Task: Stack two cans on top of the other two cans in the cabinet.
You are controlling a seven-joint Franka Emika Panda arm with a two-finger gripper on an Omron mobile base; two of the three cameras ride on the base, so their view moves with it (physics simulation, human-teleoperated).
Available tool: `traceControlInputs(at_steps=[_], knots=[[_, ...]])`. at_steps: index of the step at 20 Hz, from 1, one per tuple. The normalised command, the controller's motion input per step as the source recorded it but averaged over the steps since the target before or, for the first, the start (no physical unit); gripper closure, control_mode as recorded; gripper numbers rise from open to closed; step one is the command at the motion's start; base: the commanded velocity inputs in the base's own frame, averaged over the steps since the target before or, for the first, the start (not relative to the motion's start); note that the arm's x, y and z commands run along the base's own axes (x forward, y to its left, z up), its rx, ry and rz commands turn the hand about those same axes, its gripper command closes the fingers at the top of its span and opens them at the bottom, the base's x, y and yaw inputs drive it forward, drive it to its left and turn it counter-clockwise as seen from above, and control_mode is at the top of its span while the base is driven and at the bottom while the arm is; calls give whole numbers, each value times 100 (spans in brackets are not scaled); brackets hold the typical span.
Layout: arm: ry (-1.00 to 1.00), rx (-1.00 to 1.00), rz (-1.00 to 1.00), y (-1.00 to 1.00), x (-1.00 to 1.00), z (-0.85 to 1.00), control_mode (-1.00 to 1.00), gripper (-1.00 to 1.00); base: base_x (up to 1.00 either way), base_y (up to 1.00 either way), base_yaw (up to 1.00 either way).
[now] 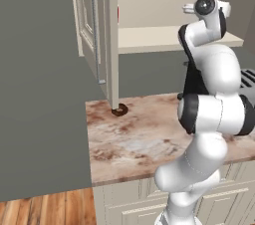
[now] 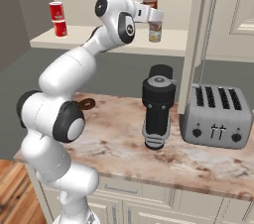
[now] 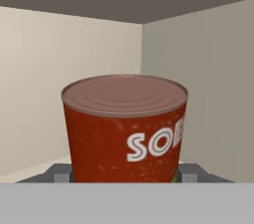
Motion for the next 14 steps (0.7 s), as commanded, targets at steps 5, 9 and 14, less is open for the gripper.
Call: traceControlInputs(at_steps=[5,9,14], knots=[[0,0,0,-14,14,-4,-100,100,0,0,0],[0,0,0,-2,9,0,-100,100,0,0,0],[0,0,0,-2,8,-1,-100,100,0,0,0]])
